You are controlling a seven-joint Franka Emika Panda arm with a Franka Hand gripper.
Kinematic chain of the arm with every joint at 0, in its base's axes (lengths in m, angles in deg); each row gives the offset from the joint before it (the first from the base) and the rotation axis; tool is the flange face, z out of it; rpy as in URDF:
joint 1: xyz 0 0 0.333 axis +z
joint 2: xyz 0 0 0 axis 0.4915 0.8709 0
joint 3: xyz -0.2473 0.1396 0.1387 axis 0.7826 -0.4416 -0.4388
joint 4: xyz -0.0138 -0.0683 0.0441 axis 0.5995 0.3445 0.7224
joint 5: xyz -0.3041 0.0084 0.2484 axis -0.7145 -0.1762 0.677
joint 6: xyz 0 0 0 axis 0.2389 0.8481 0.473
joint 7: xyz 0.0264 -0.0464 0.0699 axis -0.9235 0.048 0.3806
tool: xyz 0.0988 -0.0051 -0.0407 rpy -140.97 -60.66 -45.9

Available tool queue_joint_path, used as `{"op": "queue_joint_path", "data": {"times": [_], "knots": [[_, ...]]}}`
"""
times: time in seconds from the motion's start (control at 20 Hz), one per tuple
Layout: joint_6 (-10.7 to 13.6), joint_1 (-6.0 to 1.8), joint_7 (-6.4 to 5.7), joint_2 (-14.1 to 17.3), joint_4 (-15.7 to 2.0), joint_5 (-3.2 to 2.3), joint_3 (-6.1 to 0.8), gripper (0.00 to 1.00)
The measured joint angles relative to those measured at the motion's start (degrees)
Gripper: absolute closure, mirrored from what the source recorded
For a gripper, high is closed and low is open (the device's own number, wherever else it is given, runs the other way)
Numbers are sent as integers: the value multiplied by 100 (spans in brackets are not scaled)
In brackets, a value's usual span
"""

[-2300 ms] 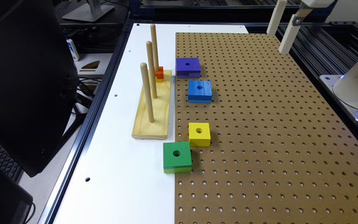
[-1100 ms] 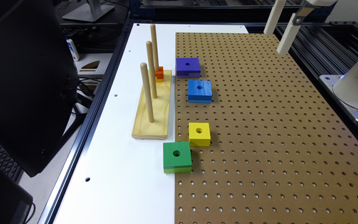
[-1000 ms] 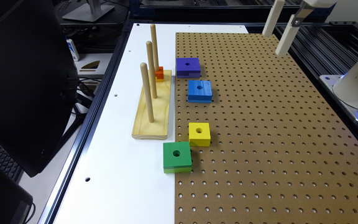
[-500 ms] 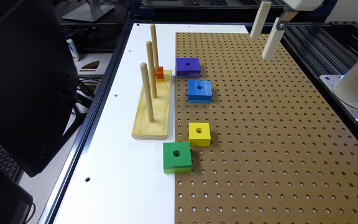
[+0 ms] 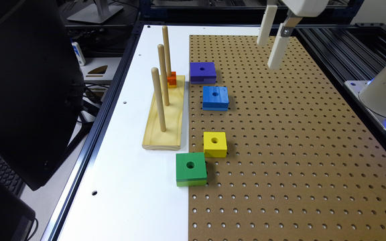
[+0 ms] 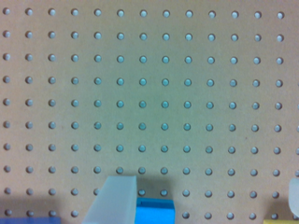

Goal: Pick up yellow block.

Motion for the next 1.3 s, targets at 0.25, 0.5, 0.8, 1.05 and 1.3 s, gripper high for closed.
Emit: {"op": "queue_joint_path", "data": {"times": [0.25,0.5,0.8,1.05,1.3], "knots": [[0,27,-198,141,-145,42,-201,0],[-1,57,-410,394,-417,57,-394,0],[-2,55,-622,757,-768,57,-603,0],[-2,58,-848,1062,-1088,57,-830,0],[-2,50,-1116,1285,-1303,57,-1095,0]]}}
